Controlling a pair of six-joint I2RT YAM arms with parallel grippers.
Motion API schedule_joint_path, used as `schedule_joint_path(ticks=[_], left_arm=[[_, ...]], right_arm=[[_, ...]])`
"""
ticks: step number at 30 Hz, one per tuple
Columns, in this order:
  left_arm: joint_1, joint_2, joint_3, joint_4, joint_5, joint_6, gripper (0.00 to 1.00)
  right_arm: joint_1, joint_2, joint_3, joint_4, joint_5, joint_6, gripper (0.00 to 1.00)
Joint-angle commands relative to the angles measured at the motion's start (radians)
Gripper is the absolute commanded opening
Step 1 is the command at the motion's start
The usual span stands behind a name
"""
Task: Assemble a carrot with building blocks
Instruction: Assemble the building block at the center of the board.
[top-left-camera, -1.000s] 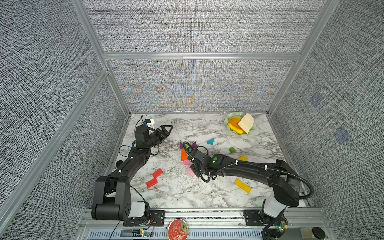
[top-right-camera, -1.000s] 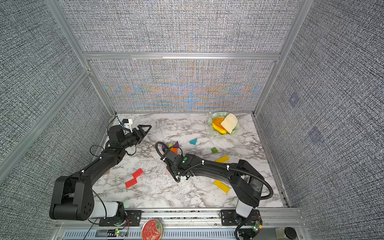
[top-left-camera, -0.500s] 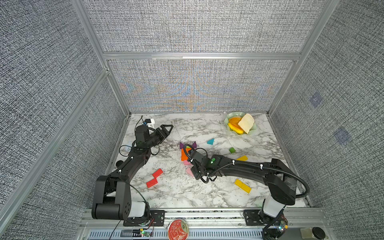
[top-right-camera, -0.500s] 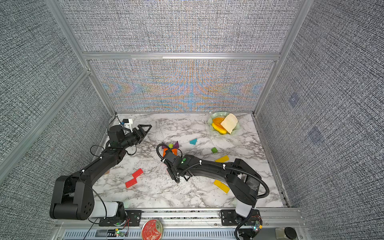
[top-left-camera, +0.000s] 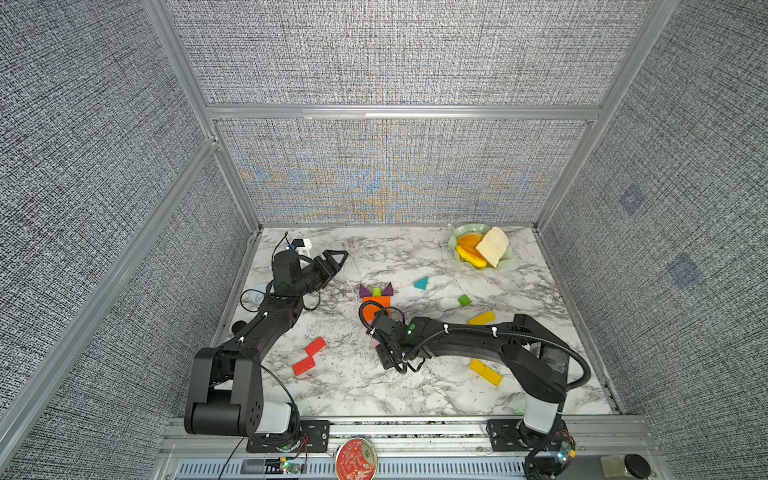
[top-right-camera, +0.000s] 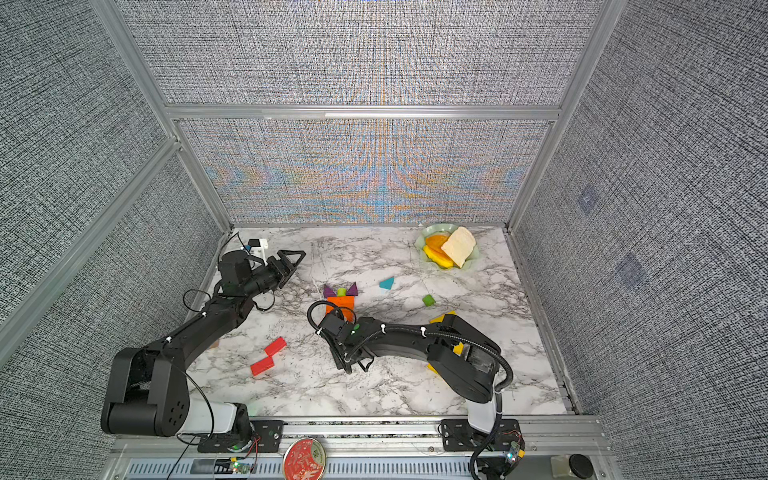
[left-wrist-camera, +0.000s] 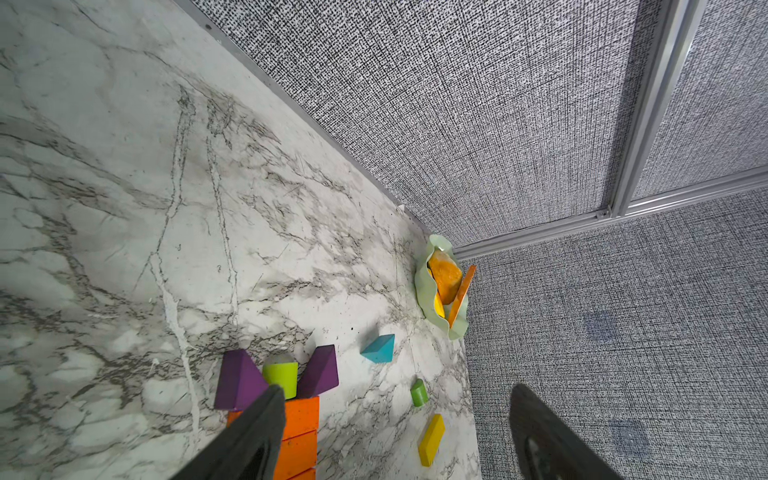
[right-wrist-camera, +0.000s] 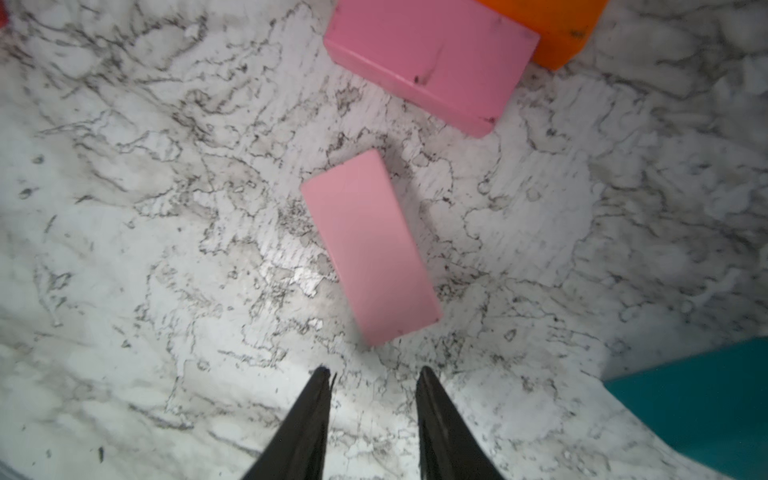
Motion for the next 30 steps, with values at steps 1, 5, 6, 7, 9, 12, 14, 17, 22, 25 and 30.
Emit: schedule_joint_path(ticks=[1, 5, 6, 7, 9, 12, 14, 17, 22, 25, 30], left_arm=[[-0.001, 0.009, 0.004, 0.016, 0.014, 0.003, 0.86], [0.0, 0.015, -0.002, 0.034, 0.027, -0.019, 0.85], [-0.001, 0.014, -0.002, 0.036, 0.031, -0.025, 0.85], [-0.001, 0.013, -0.002, 0.041, 0.034, -0.026, 0.85], [0.0, 0.007, -0.003, 0.041, 0.03, -0.027, 0.85], [-0.001, 0.003, -0.004, 0.037, 0.028, -0.023, 0.85], [0.0, 0.003, -0.002, 0.037, 0.029, -0.027, 0.85], [0.0, -0.001, -0.004, 0.037, 0.031, -0.027, 0.85], [0.0, -0.005, -0.003, 0.036, 0.028, -0.027, 0.85], [0.0, -0.005, -0.004, 0.035, 0.026, -0.027, 0.85], [-0.002, -0.005, -0.004, 0.034, 0.027, -0.028, 0.85]], right_arm=[[0.0, 0.013, 0.02, -0.01, 0.034, 0.058, 0.39], [-0.001, 0.018, 0.018, -0.02, 0.043, 0.082, 0.39], [-0.005, 0.017, 0.012, -0.006, 0.041, 0.078, 0.39], [-0.005, 0.024, 0.018, -0.012, 0.046, 0.075, 0.38], [-0.007, 0.039, 0.036, -0.041, 0.068, 0.064, 0.36], [-0.011, 0.044, 0.038, -0.037, 0.064, 0.052, 0.36], [-0.016, 0.046, 0.039, -0.037, 0.069, 0.049, 0.36], [-0.028, 0.053, 0.04, -0.039, 0.077, 0.043, 0.35], [-0.041, 0.062, 0.057, -0.053, 0.084, 0.03, 0.35], [-0.042, 0.078, 0.07, -0.05, 0.072, 0.02, 0.35], [-0.042, 0.101, 0.092, -0.047, 0.069, 0.007, 0.35]])
